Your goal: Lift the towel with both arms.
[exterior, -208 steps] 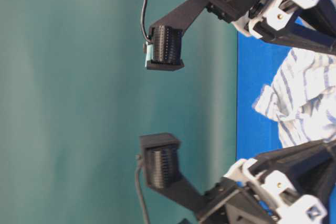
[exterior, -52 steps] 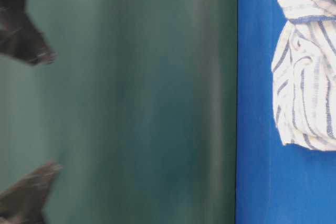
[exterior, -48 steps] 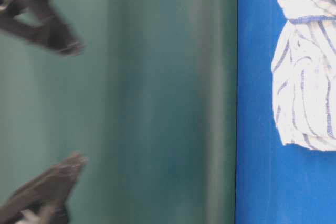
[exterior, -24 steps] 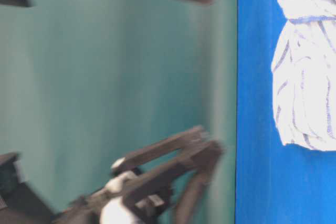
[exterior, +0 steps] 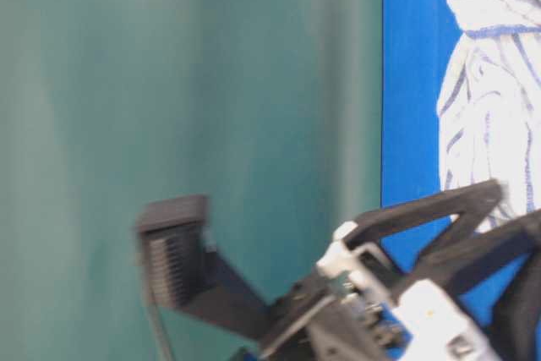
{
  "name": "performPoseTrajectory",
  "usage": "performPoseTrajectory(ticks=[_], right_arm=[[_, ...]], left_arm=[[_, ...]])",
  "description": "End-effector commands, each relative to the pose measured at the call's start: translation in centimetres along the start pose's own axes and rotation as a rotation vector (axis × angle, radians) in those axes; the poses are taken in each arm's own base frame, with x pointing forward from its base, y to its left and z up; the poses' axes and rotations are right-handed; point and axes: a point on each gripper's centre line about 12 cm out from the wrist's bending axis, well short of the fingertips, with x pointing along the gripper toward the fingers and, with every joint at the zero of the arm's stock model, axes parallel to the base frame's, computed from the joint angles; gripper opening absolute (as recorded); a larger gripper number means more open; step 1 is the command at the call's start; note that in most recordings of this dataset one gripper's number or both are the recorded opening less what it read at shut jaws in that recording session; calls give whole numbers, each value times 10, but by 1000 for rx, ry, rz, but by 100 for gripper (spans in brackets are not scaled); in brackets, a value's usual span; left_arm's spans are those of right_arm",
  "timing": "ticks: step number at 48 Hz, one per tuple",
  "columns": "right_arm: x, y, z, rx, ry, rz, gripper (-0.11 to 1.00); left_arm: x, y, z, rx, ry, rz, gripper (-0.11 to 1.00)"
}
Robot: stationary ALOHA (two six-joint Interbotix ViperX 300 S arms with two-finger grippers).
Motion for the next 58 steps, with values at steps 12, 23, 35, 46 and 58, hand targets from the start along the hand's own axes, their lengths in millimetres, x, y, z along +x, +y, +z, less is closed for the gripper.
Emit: performPoseTrajectory(ticks=[12,23,35,46,58], right_arm=[[21,1,-6,0,28,4,64],[25,1,-4,1,21,7,64],[23,0,3,7,-2,10,16],[14,6,21,12,-55,25,7],[-17,15,68,21,-146,32,7]], left_arm=[[22,-1,-3,1,-31,1,88],[29,0,-11,-1,6,2,81],[28,8,-13,-10,26,17,19],[14,9,-1,-11,25,18,3],[-35,10,33,-9,10,15,3]])
